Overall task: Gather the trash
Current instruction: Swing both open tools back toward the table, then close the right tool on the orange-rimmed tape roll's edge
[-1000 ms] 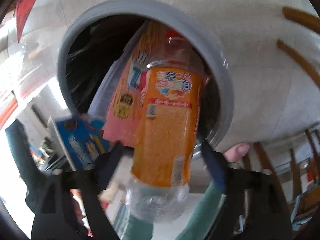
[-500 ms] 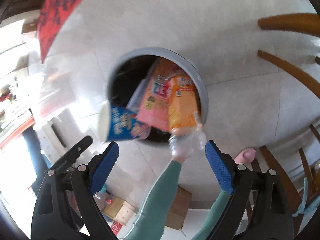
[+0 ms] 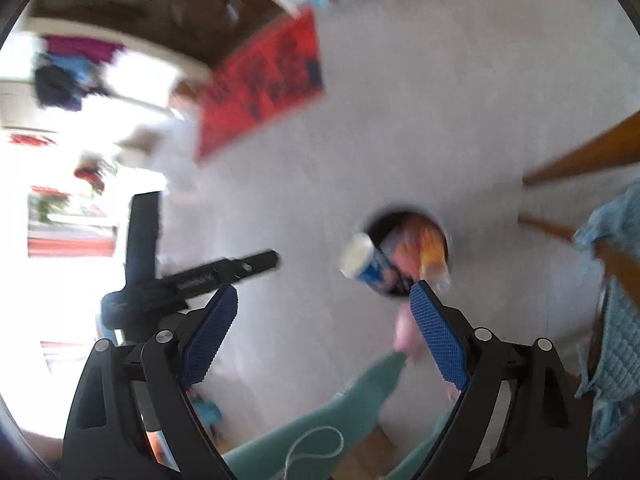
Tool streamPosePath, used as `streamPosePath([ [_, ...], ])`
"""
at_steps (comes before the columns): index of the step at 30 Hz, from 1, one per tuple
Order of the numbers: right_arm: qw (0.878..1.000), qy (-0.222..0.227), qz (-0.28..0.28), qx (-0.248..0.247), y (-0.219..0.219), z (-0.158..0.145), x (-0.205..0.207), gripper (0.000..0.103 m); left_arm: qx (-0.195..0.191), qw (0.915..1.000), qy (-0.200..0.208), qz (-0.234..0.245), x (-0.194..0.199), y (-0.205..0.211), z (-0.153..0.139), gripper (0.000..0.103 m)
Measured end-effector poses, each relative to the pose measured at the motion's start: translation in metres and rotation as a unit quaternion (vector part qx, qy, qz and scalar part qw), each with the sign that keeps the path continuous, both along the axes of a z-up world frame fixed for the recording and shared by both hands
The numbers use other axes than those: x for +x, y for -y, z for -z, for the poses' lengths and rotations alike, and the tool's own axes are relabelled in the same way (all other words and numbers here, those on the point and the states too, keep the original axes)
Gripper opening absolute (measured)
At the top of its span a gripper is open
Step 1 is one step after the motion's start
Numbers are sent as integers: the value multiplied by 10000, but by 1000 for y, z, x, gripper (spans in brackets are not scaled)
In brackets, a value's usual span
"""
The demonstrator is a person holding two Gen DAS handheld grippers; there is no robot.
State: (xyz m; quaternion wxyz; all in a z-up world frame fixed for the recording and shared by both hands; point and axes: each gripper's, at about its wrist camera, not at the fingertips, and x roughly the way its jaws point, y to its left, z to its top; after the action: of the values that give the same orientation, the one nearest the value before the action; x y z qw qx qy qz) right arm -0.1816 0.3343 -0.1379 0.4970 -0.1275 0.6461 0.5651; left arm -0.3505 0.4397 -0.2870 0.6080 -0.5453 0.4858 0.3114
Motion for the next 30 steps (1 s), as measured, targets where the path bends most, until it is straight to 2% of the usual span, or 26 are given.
streamPosePath([
  [1,9996,136,119,235,17,-30,14,87,104,9998,152,120,15,2,-18,96],
  [2,9983,289,253,435,37,-56,30,87,230,9985,382,322,37,8,-51,96],
  [4,9945,581,608,622,79,-98,63,87,403,9952,688,575,66,20,-91,96],
  [8,9814,935,1563,603,175,-137,128,87,550,9794,1263,1475,143,71,-163,96],
  [10,9706,1035,2133,412,235,-143,160,87,502,9693,1481,1896,176,100,-180,96],
  [12,9609,1109,2534,139,286,-141,180,87,437,9584,1512,2380,210,132,-193,96],
  [14,9453,1162,3033,-309,354,-128,196,87,266,9417,1605,2945,248,169,-194,96],
  [15,9400,1125,3187,-458,373,-120,199,87,122,9306,1596,3291,268,197,-192,96],
  [16,9299,985,3478,-684,409,-106,205,87,69,9222,1557,3539,283,219,-186,96],
  [17,9228,870,3660,-826,433,-95,205,87,-31,9092,1526,3873,304,245,-181,96],
  [19,9117,700,3914,-1039,472,-73,205,86,-242,8928,1486,4245,329,282,-166,96],
  [21,9033,535,4079,-1218,502,-59,202,79,-298,8834,1306,4491,351,314,-154,96],
  [24,8957,368,4229,-1320,533,-36,198,79,-486,8722,1202,4717,370,359,-138,96],
  [27,8913,191,4328,-1338,548,-19,197,76,-514,8602,1018,4971,383,395,-120,96],
  [30,8922,241,4254,-1499,554,-7,195,74,-464,8487,811,5206,389,423,-110,96],
])
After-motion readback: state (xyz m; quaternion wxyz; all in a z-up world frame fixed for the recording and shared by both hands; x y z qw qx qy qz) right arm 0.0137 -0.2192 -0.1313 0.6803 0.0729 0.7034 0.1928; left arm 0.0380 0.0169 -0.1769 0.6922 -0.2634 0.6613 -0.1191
